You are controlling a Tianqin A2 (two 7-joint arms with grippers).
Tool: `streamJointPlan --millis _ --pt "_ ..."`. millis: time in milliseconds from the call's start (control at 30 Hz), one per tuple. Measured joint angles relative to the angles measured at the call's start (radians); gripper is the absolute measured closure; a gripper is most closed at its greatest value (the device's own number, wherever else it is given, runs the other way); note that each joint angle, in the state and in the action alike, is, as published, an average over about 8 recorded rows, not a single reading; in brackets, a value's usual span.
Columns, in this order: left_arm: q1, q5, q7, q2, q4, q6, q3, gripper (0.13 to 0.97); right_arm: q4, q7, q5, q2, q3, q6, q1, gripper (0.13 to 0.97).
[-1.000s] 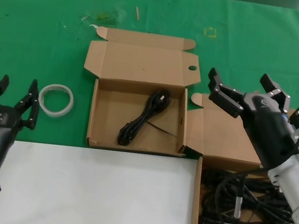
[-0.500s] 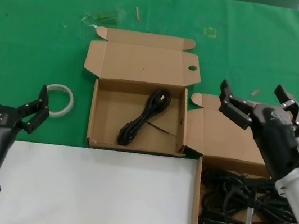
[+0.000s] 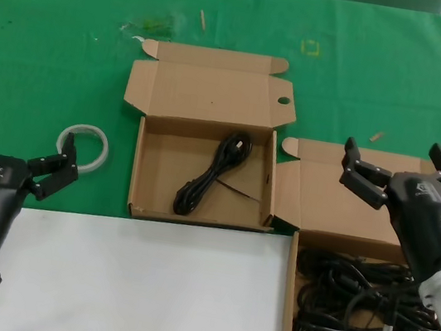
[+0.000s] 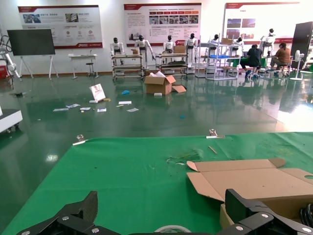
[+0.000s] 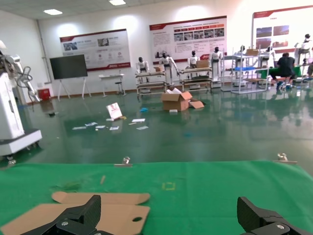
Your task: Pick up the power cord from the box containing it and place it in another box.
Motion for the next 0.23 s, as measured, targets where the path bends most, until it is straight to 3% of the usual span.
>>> streamJointPlan --millis 233 --pt "0.000 0.000 0.000 0.000 0.000 0.000 0.000 0.162 0.009 -0.003 -0.042 -0.009 0.024 0.010 -0.025 0.129"
